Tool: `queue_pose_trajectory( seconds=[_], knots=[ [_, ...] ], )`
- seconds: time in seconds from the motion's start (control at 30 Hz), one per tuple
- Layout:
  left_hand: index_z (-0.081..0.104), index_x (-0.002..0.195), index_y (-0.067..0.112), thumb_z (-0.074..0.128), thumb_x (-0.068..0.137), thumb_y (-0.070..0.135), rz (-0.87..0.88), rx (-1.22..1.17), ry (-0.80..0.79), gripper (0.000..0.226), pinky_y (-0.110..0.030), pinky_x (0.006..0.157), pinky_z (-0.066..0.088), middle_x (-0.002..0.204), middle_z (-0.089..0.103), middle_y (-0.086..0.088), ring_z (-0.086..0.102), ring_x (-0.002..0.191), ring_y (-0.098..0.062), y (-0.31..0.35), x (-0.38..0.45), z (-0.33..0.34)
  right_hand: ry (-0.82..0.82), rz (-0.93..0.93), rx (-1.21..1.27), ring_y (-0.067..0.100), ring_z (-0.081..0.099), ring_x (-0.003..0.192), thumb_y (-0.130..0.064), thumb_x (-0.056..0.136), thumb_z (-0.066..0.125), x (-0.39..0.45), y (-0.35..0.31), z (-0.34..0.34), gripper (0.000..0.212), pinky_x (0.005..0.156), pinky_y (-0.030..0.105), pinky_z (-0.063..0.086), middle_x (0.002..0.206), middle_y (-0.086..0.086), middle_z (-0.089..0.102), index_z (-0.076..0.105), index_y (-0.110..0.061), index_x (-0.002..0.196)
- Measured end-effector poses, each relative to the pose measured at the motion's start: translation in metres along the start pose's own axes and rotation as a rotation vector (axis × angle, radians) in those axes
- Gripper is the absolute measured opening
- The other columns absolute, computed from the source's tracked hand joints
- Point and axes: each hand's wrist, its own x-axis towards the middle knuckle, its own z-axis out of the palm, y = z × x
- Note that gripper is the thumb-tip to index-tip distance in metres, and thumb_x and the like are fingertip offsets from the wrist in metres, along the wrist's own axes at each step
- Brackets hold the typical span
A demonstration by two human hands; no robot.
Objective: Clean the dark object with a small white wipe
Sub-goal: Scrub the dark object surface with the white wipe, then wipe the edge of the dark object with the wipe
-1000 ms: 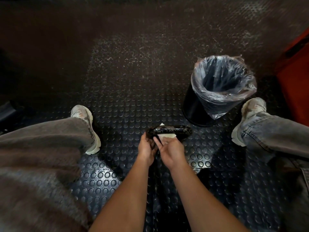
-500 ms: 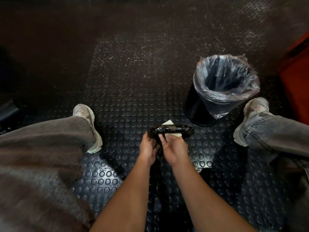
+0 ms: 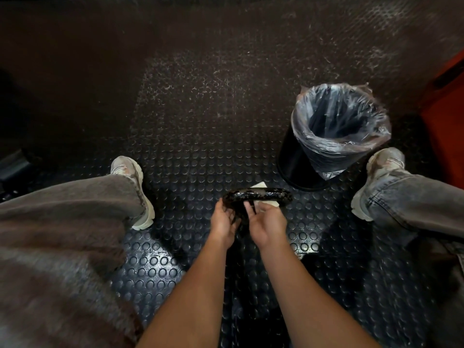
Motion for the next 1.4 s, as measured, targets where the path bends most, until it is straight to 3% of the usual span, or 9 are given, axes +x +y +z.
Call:
queue_pose_trajectory(
  seconds=[0.17,0.33,0.5,0.63,0.73,0.9,1.1,1.23,1.4],
  knots=[
    [0.07,0.119,0.011,0.041,0.105,0.044,-0.03,-0.001,0.049,0.046,-0.031,0.078,0.056,0.096,0.077,-0.003,0.072,0.092,-0.018,0.003,-0.002,-0.001,-0.097,0.078,-0.135,0.037,0.057,0.12,0.021,0.092,0.037,-0.013,0.012,0.003,0.036,0.107,0.052,0.047,0.121,0.022,0.06,0.058,-0.003,0.111],
    [0.064,0.128,0.013,0.039,0.106,0.043,-0.017,-0.026,0.026,0.045,-0.041,0.106,0.049,0.119,0.073,-0.007,0.065,0.115,-0.02,0.001,-0.003,0.0,0.039,-0.029,-0.149,0.035,0.061,0.101,0.022,0.09,0.04,-0.011,-0.002,-0.011,0.024,0.101,0.048,0.052,0.116,0.024,0.054,0.054,0.004,0.098],
    [0.061,0.132,0.015,0.037,0.106,0.043,-0.001,-0.012,0.019,0.045,-0.042,0.113,0.041,0.125,0.069,-0.005,0.06,0.121,-0.018,0.001,-0.007,0.001,0.036,-0.037,0.041,0.03,0.06,0.102,0.018,0.095,0.039,0.001,-0.008,-0.004,0.025,0.098,0.042,0.051,0.129,0.027,0.048,0.05,0.007,0.116],
    [0.061,0.133,0.012,0.038,0.106,0.046,0.003,0.018,0.018,0.049,-0.045,0.107,0.048,0.124,0.071,-0.008,0.064,0.12,-0.025,0.001,-0.008,-0.006,-0.055,0.027,-0.101,0.035,0.059,0.117,0.02,0.094,0.036,0.001,0.007,0.004,0.045,0.104,0.048,0.049,0.131,0.024,0.056,0.049,0.005,0.135],
    [0.065,0.123,0.009,0.042,0.105,0.045,0.016,0.059,0.041,0.047,-0.044,0.1,0.054,0.113,0.074,-0.013,0.07,0.109,-0.028,0.002,-0.017,-0.009,-0.108,0.062,-0.226,0.039,0.058,0.122,0.017,0.096,0.041,-0.005,0.009,-0.003,0.037,0.104,0.053,0.05,0.129,0.026,0.058,0.051,0.003,0.129],
    [0.065,0.12,0.002,0.046,0.1,0.035,0.011,0.035,-0.035,0.042,-0.045,0.099,0.053,0.116,0.071,-0.02,0.068,0.105,-0.03,0.003,-0.033,-0.012,-0.148,0.071,-0.416,0.033,0.07,0.105,-0.004,0.103,0.047,-0.013,-0.009,-0.014,0.024,0.099,0.047,0.053,0.116,0.025,0.069,0.057,0.007,0.122],
    [0.061,0.128,0.002,0.046,0.096,0.036,-0.064,0.016,-0.265,0.049,-0.039,0.086,0.054,0.117,0.069,-0.021,0.066,0.1,-0.03,0.018,-0.05,-0.001,-0.198,0.041,-0.634,0.026,0.067,0.083,-0.003,0.102,0.047,-0.022,-0.03,-0.021,0.024,0.066,0.031,0.053,0.104,0.021,0.07,0.062,0.005,0.119],
    [0.063,0.127,-0.003,0.061,0.099,0.027,-0.065,0.152,-0.348,0.041,-0.04,0.098,0.055,0.119,0.07,-0.022,0.068,0.112,-0.032,0.02,-0.054,0.004,-0.234,-0.004,-0.808,0.021,0.07,0.082,-0.003,0.102,0.051,-0.023,-0.042,-0.024,0.021,0.067,0.029,0.055,0.099,0.014,0.075,0.066,-0.003,0.116],
    [0.057,0.128,-0.009,0.058,0.101,0.011,-0.105,0.109,-0.278,0.033,-0.038,0.089,0.06,0.118,0.07,-0.025,0.069,0.111,-0.034,0.016,-0.052,0.01,-0.121,-0.035,-0.863,0.028,0.074,0.085,-0.006,0.097,0.061,-0.014,-0.059,-0.029,0.019,0.067,0.034,0.058,0.097,0.015,0.076,0.064,-0.005,0.116]
  ],
)
